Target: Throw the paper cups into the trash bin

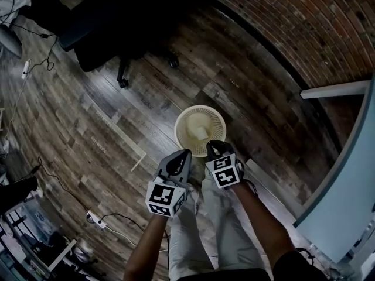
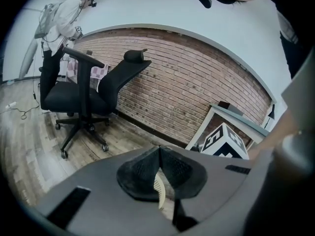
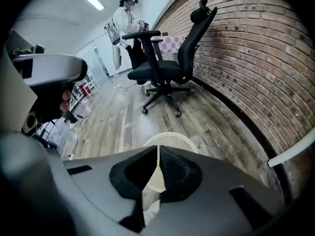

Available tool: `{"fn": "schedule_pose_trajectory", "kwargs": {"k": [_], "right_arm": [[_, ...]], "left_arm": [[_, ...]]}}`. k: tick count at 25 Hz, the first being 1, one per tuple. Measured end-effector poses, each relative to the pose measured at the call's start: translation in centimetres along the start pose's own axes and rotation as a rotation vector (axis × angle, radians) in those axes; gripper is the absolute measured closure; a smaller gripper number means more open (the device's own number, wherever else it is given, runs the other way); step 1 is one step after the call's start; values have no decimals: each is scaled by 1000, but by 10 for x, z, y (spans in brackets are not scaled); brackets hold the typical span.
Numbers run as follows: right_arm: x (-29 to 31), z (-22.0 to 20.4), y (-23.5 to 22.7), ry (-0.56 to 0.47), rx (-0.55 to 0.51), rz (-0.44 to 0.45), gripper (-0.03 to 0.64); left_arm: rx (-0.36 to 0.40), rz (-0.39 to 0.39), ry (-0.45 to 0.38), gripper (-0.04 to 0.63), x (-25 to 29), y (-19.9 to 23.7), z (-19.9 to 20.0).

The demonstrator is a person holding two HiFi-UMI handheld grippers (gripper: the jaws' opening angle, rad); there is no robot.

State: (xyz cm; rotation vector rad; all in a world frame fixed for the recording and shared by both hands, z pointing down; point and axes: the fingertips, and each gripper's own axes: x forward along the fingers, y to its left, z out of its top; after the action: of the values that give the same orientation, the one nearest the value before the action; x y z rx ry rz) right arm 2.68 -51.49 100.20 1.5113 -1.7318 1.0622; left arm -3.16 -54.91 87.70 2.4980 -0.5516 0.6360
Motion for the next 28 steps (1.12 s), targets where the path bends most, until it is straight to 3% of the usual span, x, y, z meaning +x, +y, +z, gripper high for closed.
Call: {"fn": "schedule_pose_trajectory", "kwargs": {"k": [18, 28], "right_arm": [[-168, 113, 24, -215, 51, 61, 611], [-266, 166, 49, -365, -25, 108, 611]], "left_arm": [[25, 16, -53, 586, -70, -53, 103], [82, 56, -143, 586, -107, -92, 170]]}}
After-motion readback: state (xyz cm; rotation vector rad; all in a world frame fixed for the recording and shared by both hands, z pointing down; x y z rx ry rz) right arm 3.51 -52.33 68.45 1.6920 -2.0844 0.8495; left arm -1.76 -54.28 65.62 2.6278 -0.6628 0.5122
